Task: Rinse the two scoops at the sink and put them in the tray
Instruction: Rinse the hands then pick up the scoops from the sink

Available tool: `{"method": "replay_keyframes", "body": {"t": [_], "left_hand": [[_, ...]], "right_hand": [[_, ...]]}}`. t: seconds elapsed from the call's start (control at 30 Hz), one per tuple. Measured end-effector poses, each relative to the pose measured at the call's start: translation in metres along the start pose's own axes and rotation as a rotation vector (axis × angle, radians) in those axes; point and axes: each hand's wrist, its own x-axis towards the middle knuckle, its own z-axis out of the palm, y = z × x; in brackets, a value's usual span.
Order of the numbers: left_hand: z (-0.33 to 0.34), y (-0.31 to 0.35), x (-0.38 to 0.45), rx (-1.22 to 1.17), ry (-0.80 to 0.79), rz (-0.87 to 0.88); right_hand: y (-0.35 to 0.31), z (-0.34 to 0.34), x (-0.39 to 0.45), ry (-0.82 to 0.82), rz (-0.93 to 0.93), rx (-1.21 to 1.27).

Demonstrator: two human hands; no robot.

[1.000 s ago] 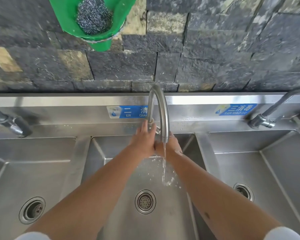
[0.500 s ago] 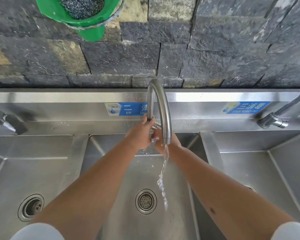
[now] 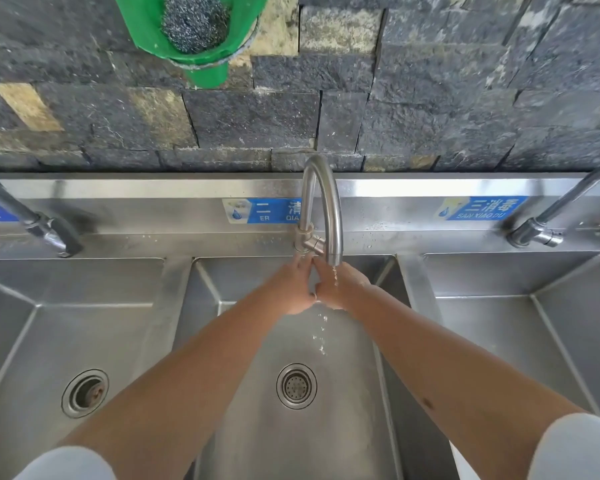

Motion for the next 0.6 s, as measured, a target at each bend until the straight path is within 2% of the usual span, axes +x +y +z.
{"method": "replay_keyframes", "body": {"t": [0.13, 0.27, 0.43, 0.6], "left_hand": [[0.022, 0.012, -0.044, -0.013, 0.036, -0.003], [0.047, 0.016, -0.090, 0.114, 0.034, -0.010], [0.086, 0.013, -0.138, 0.301, -0.009, 0.010], [0.118, 0.008, -0.169, 0.271, -0.087, -0.030]], "right_hand": [[-0.010, 0.020, -0.036, 0.000, -0.037, -0.131], [-0.006, 0.047, -0.080, 0.031, -0.061, -0.143], [0.014, 0.091, -0.135, -0.126, 0.023, -0.027], [0.042, 0.136, -0.181, -0.219, 0.120, -0.079]]}}
